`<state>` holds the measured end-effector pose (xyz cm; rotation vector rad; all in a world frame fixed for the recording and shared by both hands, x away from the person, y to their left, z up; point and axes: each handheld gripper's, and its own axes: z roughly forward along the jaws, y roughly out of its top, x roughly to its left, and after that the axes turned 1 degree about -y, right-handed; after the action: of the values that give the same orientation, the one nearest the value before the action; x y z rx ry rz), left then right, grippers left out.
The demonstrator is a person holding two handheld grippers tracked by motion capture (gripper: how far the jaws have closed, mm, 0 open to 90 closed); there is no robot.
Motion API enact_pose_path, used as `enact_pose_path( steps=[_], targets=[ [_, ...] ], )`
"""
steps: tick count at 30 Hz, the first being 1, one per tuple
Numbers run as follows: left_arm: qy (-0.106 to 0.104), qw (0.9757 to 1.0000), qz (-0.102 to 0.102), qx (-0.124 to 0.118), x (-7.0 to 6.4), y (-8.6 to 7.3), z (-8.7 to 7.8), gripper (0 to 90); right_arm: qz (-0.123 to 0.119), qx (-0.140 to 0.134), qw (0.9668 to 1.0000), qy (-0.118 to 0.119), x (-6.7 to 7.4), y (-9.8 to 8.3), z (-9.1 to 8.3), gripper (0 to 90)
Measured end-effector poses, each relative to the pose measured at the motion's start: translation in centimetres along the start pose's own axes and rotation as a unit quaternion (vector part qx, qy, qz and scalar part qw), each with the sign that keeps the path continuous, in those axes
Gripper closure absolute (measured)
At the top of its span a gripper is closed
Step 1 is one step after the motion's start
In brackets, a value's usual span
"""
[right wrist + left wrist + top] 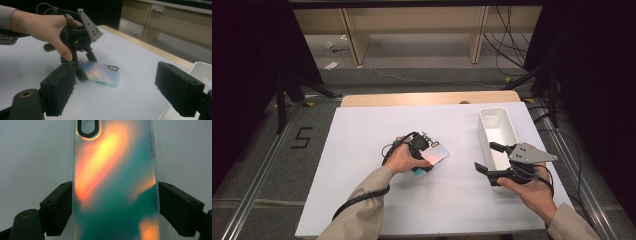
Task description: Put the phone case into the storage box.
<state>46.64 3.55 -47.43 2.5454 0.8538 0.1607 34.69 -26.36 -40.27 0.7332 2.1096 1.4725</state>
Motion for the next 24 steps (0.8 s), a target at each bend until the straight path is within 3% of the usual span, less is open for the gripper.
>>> enact_pose_path(
  steps=[9, 10, 14, 24],
  targets=[
    [-0.001, 0.9999, -0.004, -0.013, 0.0, -0.5, -0.3, 17.1, 0.000, 0.000, 1.0000, -0.003, 0.0, 0.0, 0.0, 17.5],
    [-0.006, 0.9995, -0.014, -0.026, 0.0, -0.8, -0.3, 17.1, 0.000, 0.000, 1.0000, -0.002, 0.0, 0.0, 0.0, 17.5],
    [-0.004, 0.9993, -0.016, -0.033, 0.1, -1.0, -0.5, 17.1, -0.002, 0.000, 1.0000, -0.003, 0.0, 0.0, 0.0, 17.6],
    [-0.001, 0.9967, -0.030, -0.076, 0.0, -1.8, -1.9, 17.1, -0.001, 0.000, 1.0000, -0.007, 0.1, 0.1, 0.1, 17.7]
  ],
)
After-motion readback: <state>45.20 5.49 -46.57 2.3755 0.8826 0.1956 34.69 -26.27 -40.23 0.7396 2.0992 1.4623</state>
